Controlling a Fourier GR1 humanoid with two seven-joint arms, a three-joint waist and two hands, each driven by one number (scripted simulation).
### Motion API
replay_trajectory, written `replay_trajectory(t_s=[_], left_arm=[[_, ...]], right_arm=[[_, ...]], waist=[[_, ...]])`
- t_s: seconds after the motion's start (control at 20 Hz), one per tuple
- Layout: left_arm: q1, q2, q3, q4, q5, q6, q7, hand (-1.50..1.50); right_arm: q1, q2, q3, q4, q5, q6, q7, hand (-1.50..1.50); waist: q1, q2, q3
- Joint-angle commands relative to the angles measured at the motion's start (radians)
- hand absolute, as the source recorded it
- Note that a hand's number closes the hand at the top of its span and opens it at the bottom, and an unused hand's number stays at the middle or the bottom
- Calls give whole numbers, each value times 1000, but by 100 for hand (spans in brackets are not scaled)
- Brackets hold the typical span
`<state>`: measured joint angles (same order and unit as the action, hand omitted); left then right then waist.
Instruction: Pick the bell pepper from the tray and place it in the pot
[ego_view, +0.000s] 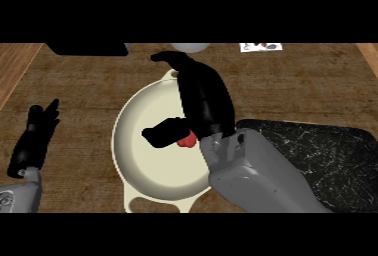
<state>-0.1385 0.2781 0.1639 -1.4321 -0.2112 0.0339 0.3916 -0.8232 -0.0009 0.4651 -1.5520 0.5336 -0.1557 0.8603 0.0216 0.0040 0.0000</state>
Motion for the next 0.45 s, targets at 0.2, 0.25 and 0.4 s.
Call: replay_trajectory(t_s=[0.2, 0.25, 0.4], left_arm=[[22, 3, 8, -22, -2, 0, 0, 0], [21, 3, 10, -48, -1, 2, 29, 0], [77, 17, 40, -63, 26, -16, -10, 0]], right_arm=[[73, 1, -84, -64, -5, -292, -75, -150], [116, 1, -102, -24, 3, -332, -145, -150], [169, -86, -206, -216, -49, -253, -97, -150]], waist=[[-17, -5, 0], [-14, -3, 1], [-25, -9, 1]])
